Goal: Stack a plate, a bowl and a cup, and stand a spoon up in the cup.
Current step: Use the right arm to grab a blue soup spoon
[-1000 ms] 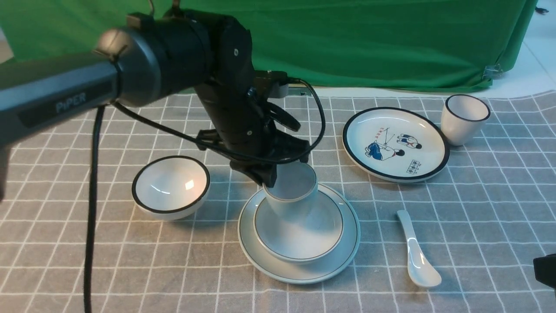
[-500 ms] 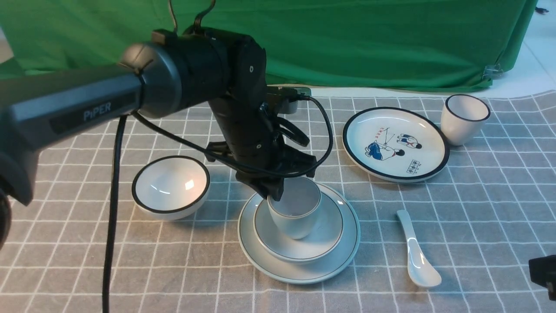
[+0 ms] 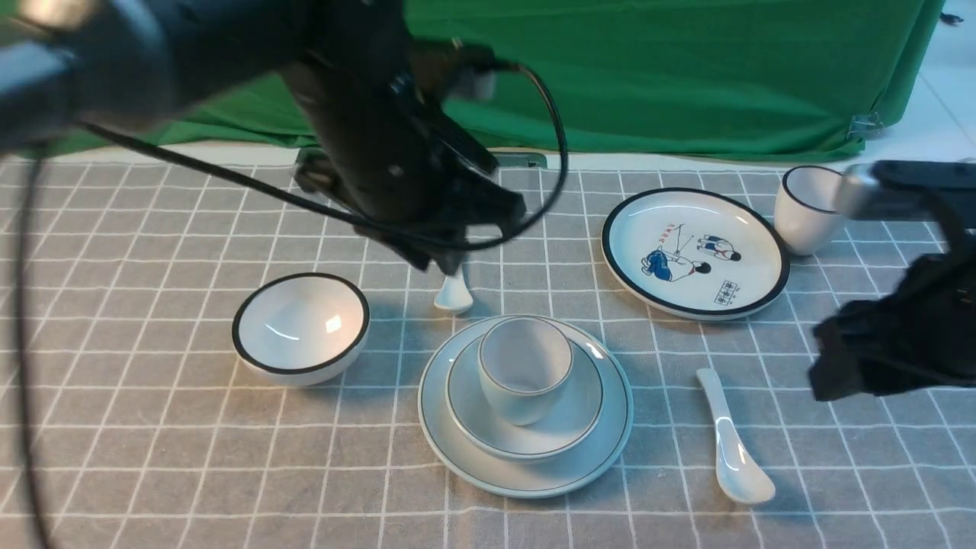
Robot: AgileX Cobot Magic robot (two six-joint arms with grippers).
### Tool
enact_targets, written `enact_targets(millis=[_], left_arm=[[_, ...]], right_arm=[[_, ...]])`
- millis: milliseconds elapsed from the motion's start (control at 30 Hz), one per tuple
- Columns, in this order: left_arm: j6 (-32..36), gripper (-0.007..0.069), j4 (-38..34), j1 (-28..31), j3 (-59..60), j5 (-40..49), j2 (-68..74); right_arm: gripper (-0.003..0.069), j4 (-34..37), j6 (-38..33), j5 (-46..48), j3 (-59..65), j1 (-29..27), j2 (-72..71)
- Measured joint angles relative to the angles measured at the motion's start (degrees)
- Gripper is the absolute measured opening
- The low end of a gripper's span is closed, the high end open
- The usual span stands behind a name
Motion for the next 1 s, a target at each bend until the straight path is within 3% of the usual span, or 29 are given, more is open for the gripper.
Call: enact_targets(millis=[100, 500, 767, 833, 933, 967, 1000], left_arm=[[-1.12, 0.0017, 2.34, 0.0, 6.01, -1.35, -8.9], [-9.15, 0.001, 3.21, 0.0, 39.92, -7.44, -41.4], [-11.03, 0.001, 4.7, 0.0, 47.38, -7.45, -50.87], [-11.03, 0.001, 4.95, 0.0, 47.66, -7.45, -52.3], [-11.24, 0.001, 6.16, 0.0, 47.72, -7.51, -53.85], [-11.48, 0.001, 6.65, 0.0, 47.72, -7.51, -54.13], [-12.01, 0.001, 7.11, 0.0, 47.72, -7.45, -54.35]], right_arm=[[0.0507, 0.0, -0.43, -0.21, -3.56, 0.06, 8.15], [0.0514, -2.14, -0.54, -5.65, -12.95, 5.75, 27.32], [0.0505, -8.34, 5.56, -5.73, -13.55, 7.19, 31.89], [0.044, -8.7, 5.27, -5.61, -13.59, 7.26, 31.89], [0.0208, -8.7, 3.96, -4.88, -13.61, 7.33, 31.18], [0.0158, -8.7, 3.49, -4.44, -13.55, 7.33, 30.52], [0.0152, -8.7, 3.31, -4.07, -13.55, 7.39, 29.45]])
